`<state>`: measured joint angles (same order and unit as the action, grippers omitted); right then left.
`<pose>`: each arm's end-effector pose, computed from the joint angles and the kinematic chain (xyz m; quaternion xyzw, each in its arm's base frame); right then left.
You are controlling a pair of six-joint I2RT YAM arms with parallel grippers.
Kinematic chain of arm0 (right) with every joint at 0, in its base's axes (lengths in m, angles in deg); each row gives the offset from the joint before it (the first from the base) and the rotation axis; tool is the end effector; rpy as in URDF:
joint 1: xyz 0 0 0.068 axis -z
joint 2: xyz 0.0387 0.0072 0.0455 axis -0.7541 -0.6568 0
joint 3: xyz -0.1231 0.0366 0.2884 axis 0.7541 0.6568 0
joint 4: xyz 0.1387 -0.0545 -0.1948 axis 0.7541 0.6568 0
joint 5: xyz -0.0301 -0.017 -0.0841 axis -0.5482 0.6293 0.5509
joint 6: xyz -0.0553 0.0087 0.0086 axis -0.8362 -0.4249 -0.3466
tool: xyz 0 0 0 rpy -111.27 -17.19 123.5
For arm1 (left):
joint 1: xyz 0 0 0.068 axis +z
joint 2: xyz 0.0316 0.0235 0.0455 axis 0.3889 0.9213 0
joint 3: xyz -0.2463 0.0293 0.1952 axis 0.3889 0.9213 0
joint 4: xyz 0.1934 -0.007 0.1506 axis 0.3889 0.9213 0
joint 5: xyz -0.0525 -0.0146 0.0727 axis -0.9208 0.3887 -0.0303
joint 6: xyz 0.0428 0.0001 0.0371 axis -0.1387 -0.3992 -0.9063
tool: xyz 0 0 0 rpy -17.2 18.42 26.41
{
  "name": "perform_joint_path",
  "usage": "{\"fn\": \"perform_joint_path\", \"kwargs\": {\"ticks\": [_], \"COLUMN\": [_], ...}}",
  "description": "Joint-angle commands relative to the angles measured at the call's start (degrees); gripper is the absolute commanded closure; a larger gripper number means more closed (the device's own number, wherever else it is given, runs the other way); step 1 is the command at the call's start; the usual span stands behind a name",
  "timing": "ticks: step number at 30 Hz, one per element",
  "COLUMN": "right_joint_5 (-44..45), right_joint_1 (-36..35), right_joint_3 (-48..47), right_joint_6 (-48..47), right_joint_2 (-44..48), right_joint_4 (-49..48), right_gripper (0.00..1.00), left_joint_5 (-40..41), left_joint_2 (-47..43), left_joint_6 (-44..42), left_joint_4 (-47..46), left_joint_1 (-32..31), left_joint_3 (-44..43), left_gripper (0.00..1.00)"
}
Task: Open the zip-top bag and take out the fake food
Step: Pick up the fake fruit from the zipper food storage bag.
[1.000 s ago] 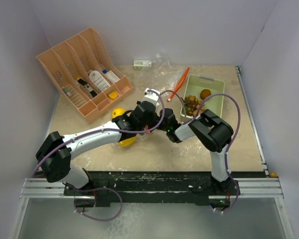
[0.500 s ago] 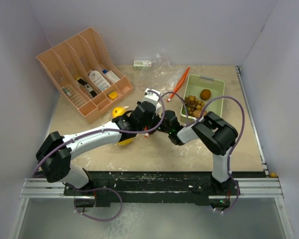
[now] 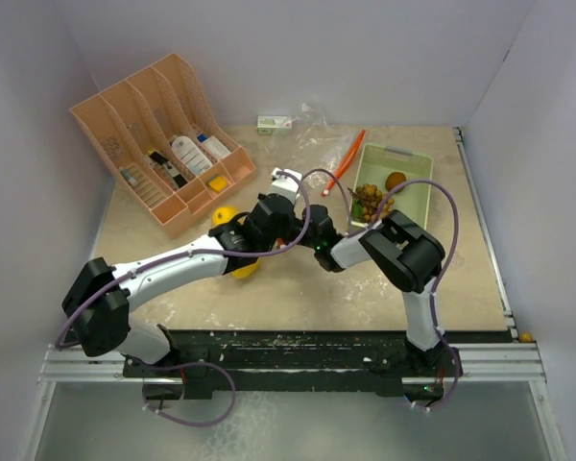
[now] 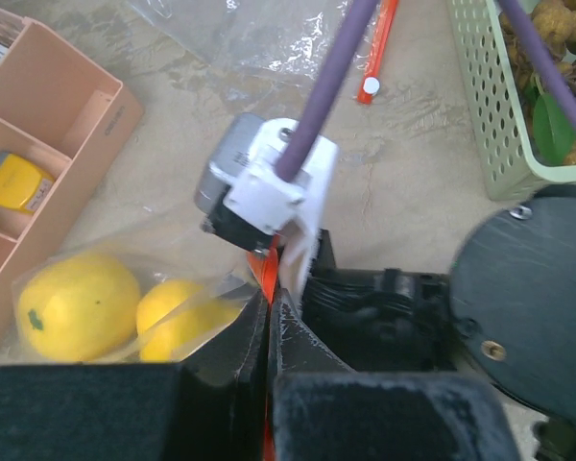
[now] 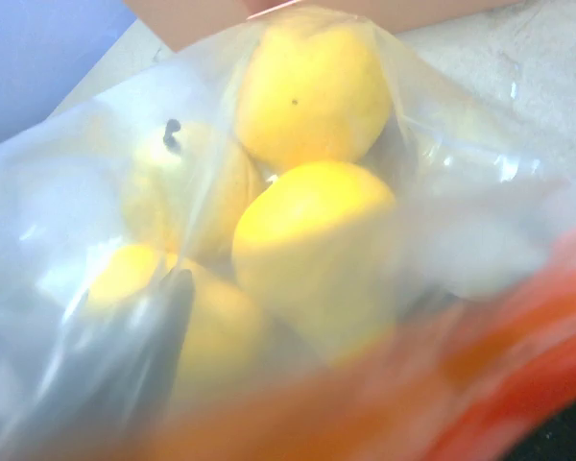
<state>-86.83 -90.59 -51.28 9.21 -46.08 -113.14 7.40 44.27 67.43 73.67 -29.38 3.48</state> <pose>0.2984 0.2847 0.1998 -0.2177 0.7028 0.4862 0.4715 0.2078 -0.2337 0.3338 0.1332 0.8315 -0.0665 0.5351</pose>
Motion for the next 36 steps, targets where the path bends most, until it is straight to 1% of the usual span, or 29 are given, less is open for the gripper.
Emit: {"fn": "perform_joint_path", "kwargs": {"ticks": [1, 5, 6, 7, 8, 10, 12, 13, 18, 21, 27, 30, 32, 34, 36], "right_joint_5": [-2.0, -1.6, -1.2, -0.7, -0.3, 0.1, 0.2, 0.3, 2.3, 2.7, 3.7, 7.0, 10.6, 12.5, 12.3], "right_joint_1": [-1.0, -2.0, -2.2, -2.2, -2.2, -2.3, -2.2, -2.2, -2.2, -2.0, -1.7, -1.6, -1.5, -1.2, -0.3], "right_joint_3": [-7.0, -10.1, -10.1, -10.1, -9.8, -8.8, -8.1, -6.1, -2.5, 0.1, 5.5, 7.0, 7.5, 8.6, 9.8], "right_joint_6": [0.5, 0.7, 0.7, 0.7, 0.8, 1.0, 0.7, 0.5, 0.2, 1.2, 3.2, 2.5, 2.5, 3.5, 5.3], "right_joint_2": [-4.4, -7.7, -8.3, -8.6, -8.8, -8.3, -7.2, -6.5, -2.3, 1.5, 8.8, 12.9, 15.7, 18.2, 20.0], "right_joint_4": [-2.4, -1.2, -0.7, -0.3, 0.0, -0.1, -0.3, -0.2, 0.6, 0.1, 0.5, 5.3, 9.4, 10.9, 11.0], "right_gripper": [0.13, 0.13, 0.14, 0.18, 0.23, 0.43, 0.56, 0.61, 0.77, 0.8, 0.8, 0.8, 0.83, 0.84, 0.84], "left_joint_5": [-6.3, -6.7, -6.6, -6.4, -6.2, -5.5, -4.8, -4.2, -2.7, -1.9, -2.5, -2.9, -3.1, -3.3, -3.0], "left_joint_2": [-1.8, -1.9, -1.9, -1.9, -1.9, -1.8, -1.6, -1.5, -1.2, -1.1, 0.5, 1.1, 1.1, 0.8, 0.7], "left_joint_6": [3.9, 3.9, 3.7, 3.5, 3.4, 3.1, 2.8, 2.7, 2.2, 2.3, 3.2, 3.6, 3.7, 3.9, 4.1], "left_joint_4": [-2.8, -2.9, -2.8, -3.0, -3.0, -3.1, -3.0, -2.9, -2.4, -2.4, -2.6, -2.9, -3.6, -4.5, -4.4], "left_joint_1": [-0.1, -0.1, -0.1, -0.1, -0.1, -0.1, -0.1, 0.0, 0.2, 0.7, 2.8, 3.4, 3.6, 3.8, 4.2], "left_joint_3": [0.2, -0.1, -0.1, -0.2, -0.2, -0.2, -0.2, -0.2, -0.1, 0.3, 0.4, 0.5, 1.2, 2.4, 3.5], "left_gripper": [1.0, 1.0, 1.0, 1.0, 1.0, 1.0, 1.0, 1.0, 1.0, 1.0, 1.0, 1.0, 1.0, 1.0, 1.0]}}
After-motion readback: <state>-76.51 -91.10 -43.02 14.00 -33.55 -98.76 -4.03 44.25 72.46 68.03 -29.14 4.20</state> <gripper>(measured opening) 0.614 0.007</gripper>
